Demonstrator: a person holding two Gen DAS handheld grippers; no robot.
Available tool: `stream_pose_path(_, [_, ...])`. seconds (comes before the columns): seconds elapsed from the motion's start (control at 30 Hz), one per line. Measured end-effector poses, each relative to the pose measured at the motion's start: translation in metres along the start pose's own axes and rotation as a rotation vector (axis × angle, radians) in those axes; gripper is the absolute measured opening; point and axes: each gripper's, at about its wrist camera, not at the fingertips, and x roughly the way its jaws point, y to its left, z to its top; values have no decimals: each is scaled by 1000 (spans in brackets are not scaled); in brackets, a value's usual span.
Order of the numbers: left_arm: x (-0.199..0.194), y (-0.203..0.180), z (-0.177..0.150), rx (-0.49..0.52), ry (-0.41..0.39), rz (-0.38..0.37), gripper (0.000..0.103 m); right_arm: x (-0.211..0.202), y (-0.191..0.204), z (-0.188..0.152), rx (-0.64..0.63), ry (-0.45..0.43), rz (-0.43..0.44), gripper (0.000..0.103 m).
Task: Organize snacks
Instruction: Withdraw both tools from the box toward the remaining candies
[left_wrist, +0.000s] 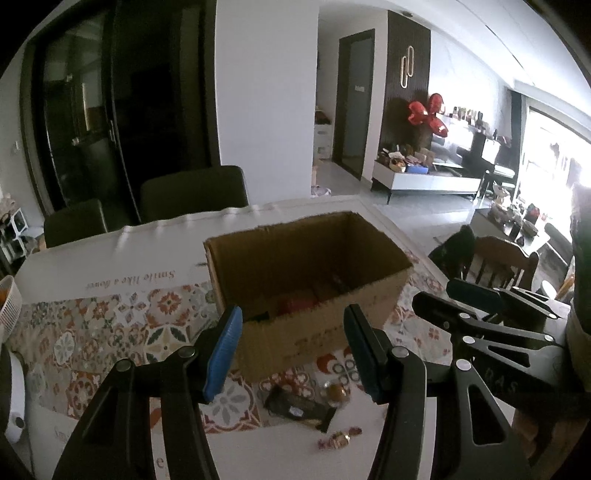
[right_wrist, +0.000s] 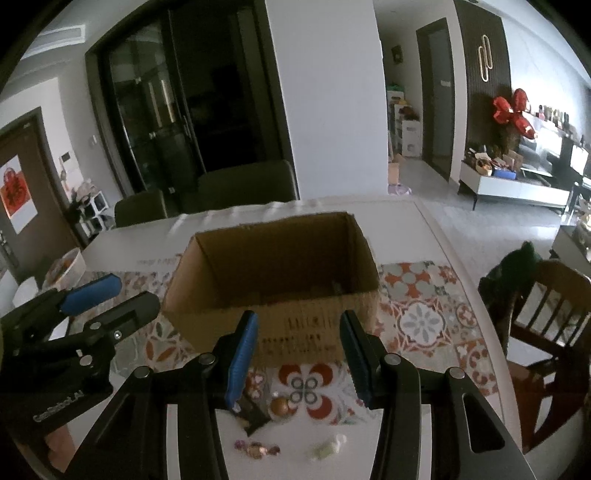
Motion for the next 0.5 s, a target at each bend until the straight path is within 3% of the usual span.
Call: stream_pose_path(0.5, [-5, -20, -50, 28, 63, -42, 56, -11, -6, -54, 1, 44, -29, 47])
